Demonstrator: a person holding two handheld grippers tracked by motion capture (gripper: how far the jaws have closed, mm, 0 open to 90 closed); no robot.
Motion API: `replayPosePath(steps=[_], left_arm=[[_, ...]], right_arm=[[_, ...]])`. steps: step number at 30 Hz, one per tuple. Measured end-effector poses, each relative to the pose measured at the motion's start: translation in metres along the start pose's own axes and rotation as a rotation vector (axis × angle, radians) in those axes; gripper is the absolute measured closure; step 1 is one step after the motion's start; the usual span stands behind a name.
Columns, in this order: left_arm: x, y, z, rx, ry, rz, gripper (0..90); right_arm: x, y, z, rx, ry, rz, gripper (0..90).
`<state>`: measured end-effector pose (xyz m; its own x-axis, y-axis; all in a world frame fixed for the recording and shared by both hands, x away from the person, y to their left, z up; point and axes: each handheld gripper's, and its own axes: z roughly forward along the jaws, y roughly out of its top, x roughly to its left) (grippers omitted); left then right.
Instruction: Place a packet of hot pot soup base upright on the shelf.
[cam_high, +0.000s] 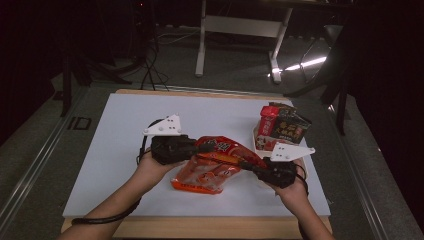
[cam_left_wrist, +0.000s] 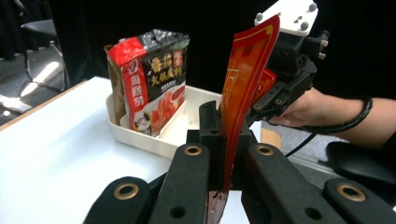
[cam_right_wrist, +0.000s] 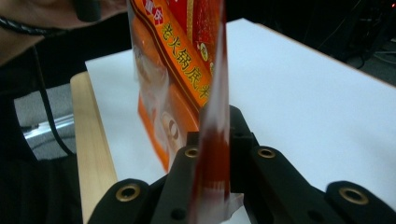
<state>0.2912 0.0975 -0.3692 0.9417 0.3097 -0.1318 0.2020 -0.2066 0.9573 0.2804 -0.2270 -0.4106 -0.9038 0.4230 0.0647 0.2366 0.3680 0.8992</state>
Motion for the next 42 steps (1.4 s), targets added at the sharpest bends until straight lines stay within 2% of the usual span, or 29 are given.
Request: replayPosePath(steps=[4, 8, 10, 12, 13, 16, 17, 18, 22, 24, 25, 27, 28, 29, 30, 31, 32, 35, 37, 38, 39, 42], left_arm=[[-0.003, 0.004, -0.006, -0.011, 0.003, 0.031, 89.8], [-0.002, 0.004, -0.009, -0.016, 0.004, 0.028, 89.7], [0.001, 0.002, -0.012, -0.037, -0.017, 0.016, 89.4], [0.001, 0.001, -0.013, -0.041, -0.021, 0.022, 89.3], [0.002, 0.0, -0.014, -0.038, -0.027, 0.036, 88.4], [0.003, -0.002, -0.015, -0.042, -0.02, 0.038, 86.7], [0.003, -0.002, -0.015, -0.042, -0.02, 0.038, 85.8], [0.004, -0.003, -0.015, -0.052, -0.016, 0.036, 84.7], [0.005, -0.003, -0.014, -0.062, -0.012, 0.031, 82.1], [0.005, -0.002, -0.013, -0.081, -0.016, 0.016, 80.1], [0.005, -0.002, -0.013, -0.085, -0.009, 0.012, 70.4], [0.005, -0.002, -0.013, -0.093, 0.003, 0.007, 57.2], [0.005, -0.002, -0.013, -0.093, 0.003, 0.007, 53.0], [0.004, -0.002, -0.013, -0.092, 0.033, 0.023, 53.0], [0.004, -0.003, -0.013, -0.093, 0.038, 0.023, 47.6], [0.005, -0.005, -0.013, -0.104, 0.036, 0.005, 37.0], [0.006, -0.006, -0.013, -0.114, 0.034, -0.007, 34.4], [0.006, -0.01, -0.013, -0.126, 0.042, -0.02, 15.4], [0.01, -0.016, -0.012, -0.117, 0.071, -0.02, 13.2], [0.01, -0.018, -0.011, -0.109, 0.085, -0.027, 9.1], [0.011, -0.02, -0.011, -0.104, 0.086, -0.039, 2.4], [0.013, -0.025, -0.011, -0.094, 0.091, -0.057, 0.9]], right_arm=[[0.005, 0.011, -0.007, -0.02, -0.012, 0.0, 89.9], [0.006, 0.017, -0.009, -0.019, -0.025, -0.002, 89.9], [0.01, 0.022, -0.01, -0.019, -0.042, -0.008, 90.0], [0.011, 0.024, -0.011, -0.023, -0.049, -0.012, 90.0], [0.013, 0.03, -0.013, -0.019, -0.074, -0.041, 90.0], [0.017, 0.039, -0.017, -0.005, -0.112, -0.073, 90.0], [0.017, 0.039, -0.017, -0.005, -0.112, -0.073, 90.0], [0.021, 0.046, -0.02, 0.0, -0.146, -0.11, 90.0], [0.023, 0.054, -0.025, -0.007, -0.162, -0.125, 90.0], [0.023, 0.058, -0.029, -0.015, -0.165, -0.128, 90.0], [0.024, 0.061, -0.032, -0.019, -0.17, -0.139, 90.0], [0.025, 0.064, -0.036, -0.02, -0.187, -0.147, 90.0], [0.025, 0.064, -0.036, -0.02, -0.187, -0.147, 90.0], [0.025, 0.066, -0.038, -0.022, -0.185, -0.15, 90.0], [0.025, 0.067, -0.04, -0.027, -0.194, -0.149, 90.0], [0.024, 0.068, -0.044, -0.03, -0.2, -0.144, 90.0], [0.023, 0.069, -0.047, -0.037, -0.204, -0.142, 90.0], [0.02, 0.072, -0.055, -0.055, -0.209, -0.129, 90.0], [0.018, 0.074, -0.061, -0.072, -0.226, -0.122, 90.0], [0.017, 0.076, -0.065, -0.073, -0.229, -0.119, 90.0], [0.017, 0.077, -0.068, -0.083, -0.241, -0.119, 90.0], [0.015, 0.081, -0.078, -0.097, -0.267, -0.114, 90.0]])
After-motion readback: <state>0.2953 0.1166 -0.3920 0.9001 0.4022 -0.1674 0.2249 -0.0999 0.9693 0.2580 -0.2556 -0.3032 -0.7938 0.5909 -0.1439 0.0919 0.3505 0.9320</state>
